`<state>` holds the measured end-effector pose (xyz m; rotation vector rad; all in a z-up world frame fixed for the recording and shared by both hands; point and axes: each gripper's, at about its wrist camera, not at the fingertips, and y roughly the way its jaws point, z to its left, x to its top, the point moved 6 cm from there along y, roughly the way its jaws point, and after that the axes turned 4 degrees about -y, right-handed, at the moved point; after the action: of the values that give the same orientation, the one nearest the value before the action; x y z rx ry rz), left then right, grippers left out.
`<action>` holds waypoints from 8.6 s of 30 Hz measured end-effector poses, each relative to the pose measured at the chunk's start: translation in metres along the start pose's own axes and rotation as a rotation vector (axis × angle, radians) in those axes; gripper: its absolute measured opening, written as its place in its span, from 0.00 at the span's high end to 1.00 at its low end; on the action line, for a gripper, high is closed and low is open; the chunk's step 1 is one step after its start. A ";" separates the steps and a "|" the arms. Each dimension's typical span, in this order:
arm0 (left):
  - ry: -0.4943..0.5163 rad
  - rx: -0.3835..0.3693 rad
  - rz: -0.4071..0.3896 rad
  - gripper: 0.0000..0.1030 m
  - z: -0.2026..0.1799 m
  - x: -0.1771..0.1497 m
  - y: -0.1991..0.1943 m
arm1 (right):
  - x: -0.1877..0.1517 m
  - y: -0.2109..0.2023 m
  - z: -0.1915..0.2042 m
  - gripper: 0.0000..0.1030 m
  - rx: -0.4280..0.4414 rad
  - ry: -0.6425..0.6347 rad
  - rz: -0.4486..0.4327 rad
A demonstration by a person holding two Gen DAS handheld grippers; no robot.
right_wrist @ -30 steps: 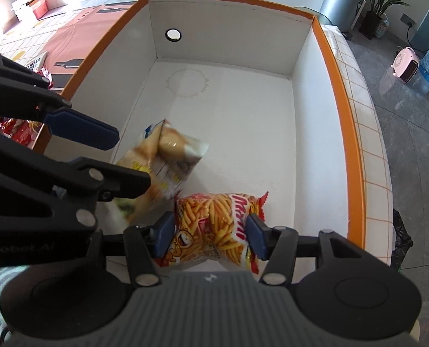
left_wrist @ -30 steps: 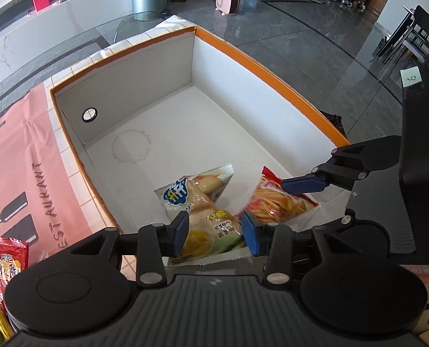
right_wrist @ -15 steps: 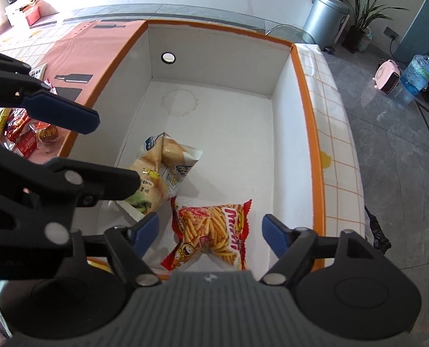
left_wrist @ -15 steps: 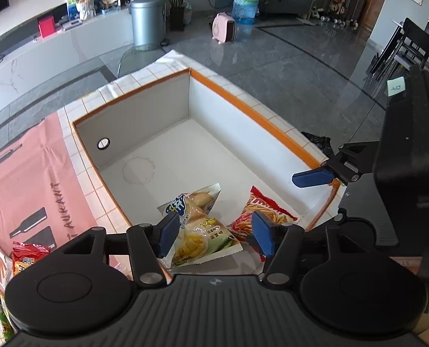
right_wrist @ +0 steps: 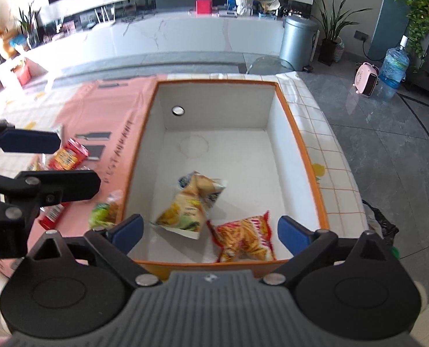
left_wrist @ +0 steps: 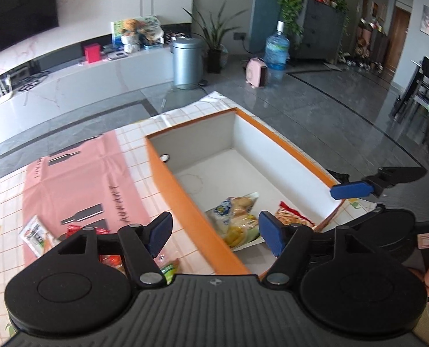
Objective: Organize snacks
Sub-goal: 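Open both tools to drop the bags and withdraw to the pile, then grasp the red candy bar with the left tool while the right tool grasps the green raisin bag, then carry the candy bar and raisin bag into the orange box and release, then withdraw both open tools from the box back toward the remaining snacks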
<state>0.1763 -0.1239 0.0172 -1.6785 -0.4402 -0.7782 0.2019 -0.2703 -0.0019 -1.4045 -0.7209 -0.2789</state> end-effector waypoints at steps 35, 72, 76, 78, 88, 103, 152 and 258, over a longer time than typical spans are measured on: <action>-0.219 0.169 -0.051 0.26 0.155 -0.136 -0.025 | -0.066 0.044 0.175 0.30 -0.010 0.011 -0.118; -0.150 0.123 -0.009 0.41 0.158 -0.140 0.044 | -0.041 0.134 0.167 0.68 -0.057 -0.034 -0.085; -0.111 0.155 0.030 0.63 0.150 -0.147 0.052 | -0.043 0.132 0.166 0.69 -0.020 -0.020 -0.094; -0.098 0.165 0.045 0.63 0.147 -0.151 0.056 | -0.043 0.132 0.167 0.69 -0.013 -0.022 -0.096; -0.065 0.157 0.082 0.69 0.136 -0.162 0.046 | -0.045 0.129 0.167 0.69 0.014 -0.009 -0.092; -0.113 0.110 0.157 0.45 0.138 -0.175 0.024 | -0.078 0.102 0.172 0.69 0.133 0.032 -0.078; -0.087 0.045 -0.140 0.74 0.061 -0.064 -0.047 | -0.039 -0.036 0.092 0.69 0.083 0.051 -0.318; -0.123 0.110 -0.111 0.25 0.097 -0.067 -0.049 | -0.048 -0.016 0.121 0.14 0.004 0.070 -0.098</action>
<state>0.1213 -0.0106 -0.0049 -1.6152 -0.6553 -0.7203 0.1206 -0.1686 -0.0180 -1.3508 -0.7329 -0.4008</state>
